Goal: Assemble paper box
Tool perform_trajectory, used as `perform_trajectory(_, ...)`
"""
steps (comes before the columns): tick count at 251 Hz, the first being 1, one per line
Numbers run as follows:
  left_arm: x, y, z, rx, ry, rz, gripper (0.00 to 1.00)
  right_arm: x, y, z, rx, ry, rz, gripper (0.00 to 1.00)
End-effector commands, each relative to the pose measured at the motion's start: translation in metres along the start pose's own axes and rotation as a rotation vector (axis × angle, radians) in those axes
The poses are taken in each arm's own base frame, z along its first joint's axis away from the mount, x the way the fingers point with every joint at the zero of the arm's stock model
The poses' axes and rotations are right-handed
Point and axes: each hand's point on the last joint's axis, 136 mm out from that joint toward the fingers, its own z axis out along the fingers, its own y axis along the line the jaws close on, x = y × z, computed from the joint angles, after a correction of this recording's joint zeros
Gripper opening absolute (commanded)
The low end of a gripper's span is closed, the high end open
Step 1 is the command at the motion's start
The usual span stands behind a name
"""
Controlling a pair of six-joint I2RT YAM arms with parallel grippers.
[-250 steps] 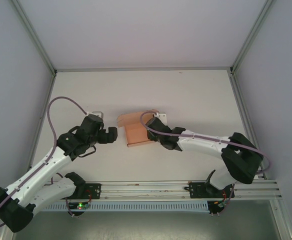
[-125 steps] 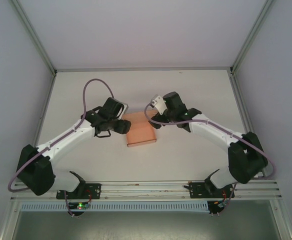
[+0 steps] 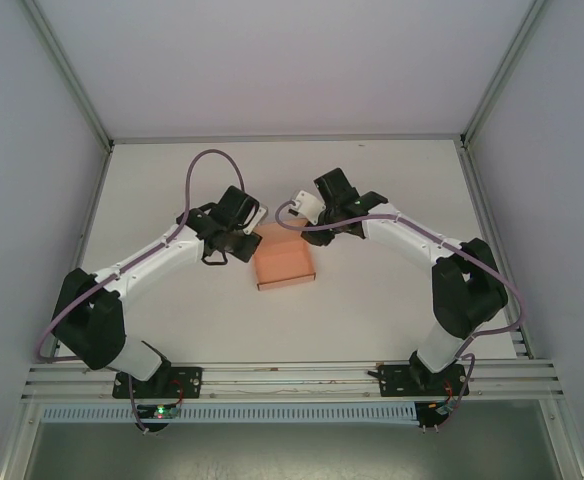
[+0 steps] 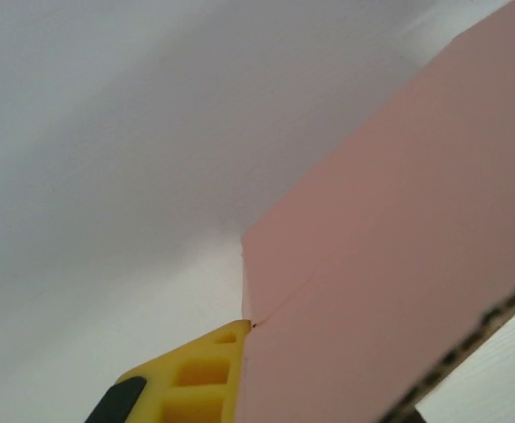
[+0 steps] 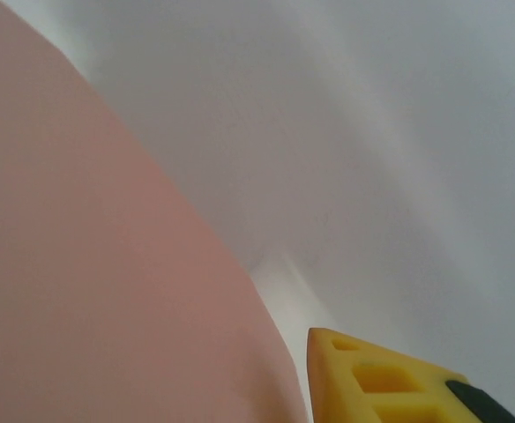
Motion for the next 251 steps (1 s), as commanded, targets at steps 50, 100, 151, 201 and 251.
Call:
perform_trajectory(50, -0.013, 0.01, -0.011, -0.063, -0.047, -0.145, 0.0, -0.003, -0.013, -0.019, 0.098, 0.009, 0.159, 0.01)
perform_trajectory(100, -0.032, 0.012, -0.016, -0.051, -0.149, -0.369, 0.0, -0.042, -0.006, -0.024, 0.199, -0.14, 0.378, 0.01)
perform_trajectory(151, -0.039, 0.011, -0.001, -0.017, -0.206, -0.586, 0.0, -0.066, -0.006, -0.009, 0.189, -0.248, 0.709, 0.03)
perform_trajectory(201, -0.037, 0.011, 0.016, -0.06, -0.197, -0.672, 0.0, -0.079, 0.0, 0.012, 0.127, -0.286, 0.849, 0.03)
perform_trajectory(251, -0.046, 0.006, 0.024, -0.052, -0.203, -0.704, 0.0, -0.072, 0.012, 0.021, 0.133, -0.265, 0.826, 0.02)
